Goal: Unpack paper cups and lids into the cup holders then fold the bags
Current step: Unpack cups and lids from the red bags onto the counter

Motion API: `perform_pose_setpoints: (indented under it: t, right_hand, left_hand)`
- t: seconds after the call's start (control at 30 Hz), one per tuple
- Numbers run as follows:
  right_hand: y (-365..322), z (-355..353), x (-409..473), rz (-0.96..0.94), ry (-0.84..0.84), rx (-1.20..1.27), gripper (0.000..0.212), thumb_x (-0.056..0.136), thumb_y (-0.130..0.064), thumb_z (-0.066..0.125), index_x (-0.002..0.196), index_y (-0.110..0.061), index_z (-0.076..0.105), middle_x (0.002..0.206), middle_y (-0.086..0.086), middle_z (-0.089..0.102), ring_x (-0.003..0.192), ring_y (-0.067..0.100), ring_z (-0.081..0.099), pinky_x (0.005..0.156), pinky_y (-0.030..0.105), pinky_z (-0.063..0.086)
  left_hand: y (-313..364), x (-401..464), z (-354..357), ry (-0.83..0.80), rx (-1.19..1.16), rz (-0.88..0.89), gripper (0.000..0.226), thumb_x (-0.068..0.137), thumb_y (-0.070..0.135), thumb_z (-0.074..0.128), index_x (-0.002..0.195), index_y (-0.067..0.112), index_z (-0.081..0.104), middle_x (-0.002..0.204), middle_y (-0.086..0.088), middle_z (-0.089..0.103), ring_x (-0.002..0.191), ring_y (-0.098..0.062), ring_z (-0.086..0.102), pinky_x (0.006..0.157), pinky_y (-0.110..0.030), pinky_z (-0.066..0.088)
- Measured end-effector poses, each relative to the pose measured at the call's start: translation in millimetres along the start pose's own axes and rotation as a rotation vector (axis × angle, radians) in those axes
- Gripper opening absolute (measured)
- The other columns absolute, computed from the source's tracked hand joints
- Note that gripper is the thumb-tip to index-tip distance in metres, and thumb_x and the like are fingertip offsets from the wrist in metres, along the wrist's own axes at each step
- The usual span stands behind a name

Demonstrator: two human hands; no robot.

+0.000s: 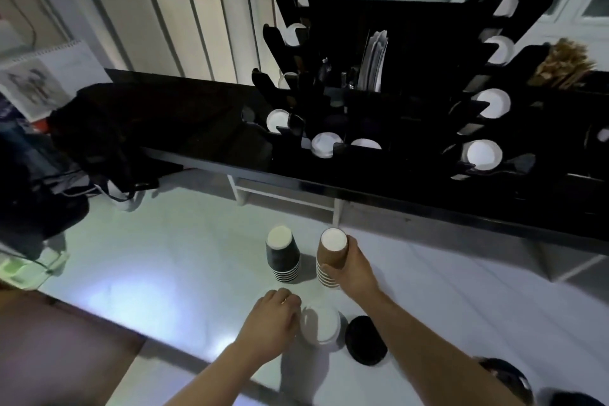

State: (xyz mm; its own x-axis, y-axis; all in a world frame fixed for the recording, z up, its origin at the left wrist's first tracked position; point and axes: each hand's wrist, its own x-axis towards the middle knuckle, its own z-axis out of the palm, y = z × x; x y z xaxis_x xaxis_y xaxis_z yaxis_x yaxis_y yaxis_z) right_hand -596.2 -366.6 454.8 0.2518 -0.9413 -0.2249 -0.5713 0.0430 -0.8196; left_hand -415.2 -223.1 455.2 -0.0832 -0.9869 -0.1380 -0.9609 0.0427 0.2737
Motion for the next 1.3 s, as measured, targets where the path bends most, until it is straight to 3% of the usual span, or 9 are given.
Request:
perform_pose_setpoints:
  t: [0.2,0.3,0.37,0.47,0.63,0.83,1.0,1.13,1.3]
  right_hand:
    - [9,-7,-22,0.085,0.021,-0.095,0.079,0.084,-0.031,0.080,0.150,-0.014,0.040,0.144,0.006,0.054,0.131,0.025,0.053,0.102,0.033,0.045]
    - [16,-21,-37,0.158,0.112,-0.143,0.043,0.095,-0.026,0.065,0.135,-0.015,0.057,0.124,0.006,0.067,0.111,0.023,0.064,0.092,0.028,0.049]
    - [23,-34,-53,0.211,0.185,-0.159,0.011,0.095,-0.022,0.058,0.101,-0.019,0.067,0.094,-0.002,0.071,0.092,0.022,0.067,0.078,0.027,0.049]
    - [42,-51,-88,0.292,0.273,-0.173,0.027,0.095,-0.024,0.055,0.069,-0.021,0.049,0.064,-0.007,0.057,0.065,0.017,0.055,0.059,0.031,0.043]
    - [80,-79,-166,0.461,0.391,-0.190,0.028,0.094,-0.033,0.051,0.074,-0.012,0.047,0.065,0.005,0.057,0.059,0.019,0.051,0.054,0.033,0.035]
    - [118,-112,-289,0.654,0.631,-0.149,0.031,0.088,-0.043,0.046,0.067,-0.021,0.038,0.060,-0.001,0.047,0.054,0.014,0.042,0.052,0.031,0.030]
    - [148,-146,-415,0.744,0.848,-0.116,0.032,0.088,-0.043,0.045,0.067,-0.019,0.046,0.062,-0.002,0.051,0.064,0.018,0.052,0.058,0.034,0.039]
    - [178,-164,-531,0.842,1.029,-0.131,0.036,0.083,-0.040,0.048,0.067,-0.008,0.044,0.052,0.005,0.039,0.055,0.026,0.041,0.056,0.038,0.033]
    - [224,-178,-685,0.981,1.171,-0.142,0.031,0.084,-0.039,0.049,0.074,-0.010,0.051,0.071,0.009,0.063,0.078,0.037,0.059,0.062,0.041,0.039]
  left_hand:
    - [-6,20,-12,0.026,-0.009,0.096,0.036,0.098,0.031,0.045,0.130,0.023,0.060,0.133,0.004,0.056,0.122,-0.019,0.050,0.099,-0.030,0.043]
    - [4,28,-16,0.029,-0.030,0.188,0.031,0.097,0.030,0.045,0.119,0.022,0.065,0.120,0.003,0.062,0.111,-0.020,0.056,0.090,-0.030,0.046]
    - [16,34,-18,0.014,-0.034,0.260,0.028,0.097,0.033,0.043,0.103,0.020,0.066,0.106,0.000,0.064,0.099,-0.022,0.059,0.080,-0.033,0.048]
    - [41,41,-14,-0.024,-0.044,0.337,0.029,0.099,0.035,0.040,0.090,0.017,0.061,0.094,-0.003,0.063,0.087,-0.024,0.059,0.072,-0.038,0.046]
    - [104,36,1,-0.168,-0.072,0.478,0.036,0.101,0.038,0.036,0.076,0.019,0.055,0.080,-0.001,0.058,0.074,-0.023,0.056,0.065,-0.037,0.043]
    - [209,-1,23,-0.302,-0.014,0.687,0.042,0.095,0.037,0.043,0.060,0.017,0.034,0.062,-0.003,0.048,0.059,-0.024,0.047,0.051,-0.034,0.026]
    - [312,-57,53,-0.294,0.011,0.985,0.037,0.103,0.032,0.041,0.068,0.022,0.042,0.078,-0.002,0.057,0.079,-0.024,0.061,0.061,-0.033,0.027]
    - [393,-121,80,-0.305,-0.021,1.181,0.024,0.102,0.036,0.037,0.114,0.032,0.058,0.090,-0.004,0.068,0.076,-0.020,0.062,0.058,-0.032,0.035]
    - [490,-223,124,-0.439,-0.010,1.254,0.036,0.098,0.031,0.041,0.133,0.036,0.049,0.098,-0.004,0.070,0.088,-0.024,0.067,0.075,-0.039,0.054]
